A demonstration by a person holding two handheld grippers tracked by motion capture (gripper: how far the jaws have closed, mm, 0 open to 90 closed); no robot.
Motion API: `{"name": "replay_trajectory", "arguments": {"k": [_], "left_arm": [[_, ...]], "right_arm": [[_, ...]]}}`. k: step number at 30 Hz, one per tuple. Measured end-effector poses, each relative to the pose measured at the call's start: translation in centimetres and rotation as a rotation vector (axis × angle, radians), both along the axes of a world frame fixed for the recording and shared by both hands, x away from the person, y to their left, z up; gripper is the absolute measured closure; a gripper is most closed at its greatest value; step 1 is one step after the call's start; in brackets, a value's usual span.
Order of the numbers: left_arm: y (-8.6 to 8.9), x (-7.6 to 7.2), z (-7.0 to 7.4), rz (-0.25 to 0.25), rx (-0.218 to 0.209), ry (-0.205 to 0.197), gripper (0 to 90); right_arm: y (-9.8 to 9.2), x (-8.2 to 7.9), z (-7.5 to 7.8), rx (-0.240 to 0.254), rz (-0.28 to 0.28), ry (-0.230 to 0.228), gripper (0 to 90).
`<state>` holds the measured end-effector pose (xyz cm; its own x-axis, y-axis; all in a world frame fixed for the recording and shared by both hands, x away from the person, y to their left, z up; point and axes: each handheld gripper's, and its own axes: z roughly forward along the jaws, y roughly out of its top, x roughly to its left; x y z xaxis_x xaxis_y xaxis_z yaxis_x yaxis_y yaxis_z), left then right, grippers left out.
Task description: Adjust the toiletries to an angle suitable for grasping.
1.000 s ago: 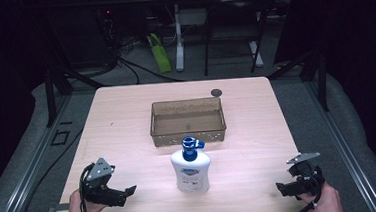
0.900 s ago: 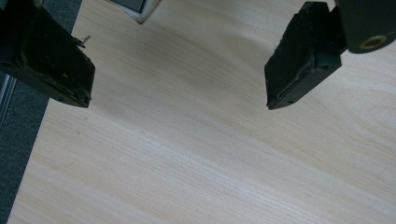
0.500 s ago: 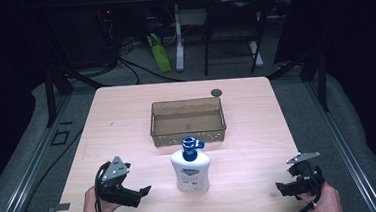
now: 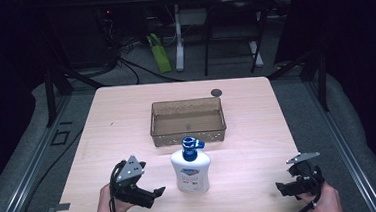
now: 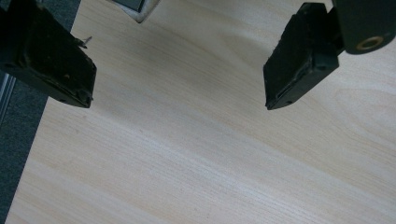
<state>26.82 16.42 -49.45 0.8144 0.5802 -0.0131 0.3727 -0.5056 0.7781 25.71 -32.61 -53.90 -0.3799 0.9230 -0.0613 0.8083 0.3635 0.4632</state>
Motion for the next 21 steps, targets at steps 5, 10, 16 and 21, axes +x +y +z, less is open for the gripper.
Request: {"name": "replay_trajectory", "arguments": {"k": [5, 10, 16, 21], "left_arm": [[-1.4, 0.1, 0.0, -0.026, 0.003, -0.010, 0.0], [-2.7, 0.3, 0.0, -0.044, 0.003, -0.019, 0.0], [-4.1, 0.4, -0.2, -0.076, 0.006, -0.025, 0.3], [-5.2, 0.6, -0.2, -0.093, -0.006, -0.031, 1.2]], "right_arm": [[0.0, 0.0, 0.0, -0.001, 0.000, 0.001, 9.0], [0.0, 0.0, 0.0, 0.002, 0.002, 0.000, 9.3], [0.0, 0.0, 0.0, 0.002, 0.002, 0.000, 9.4], [0.0, 0.0, 0.0, 0.001, 0.003, 0.001, 9.6]]}}
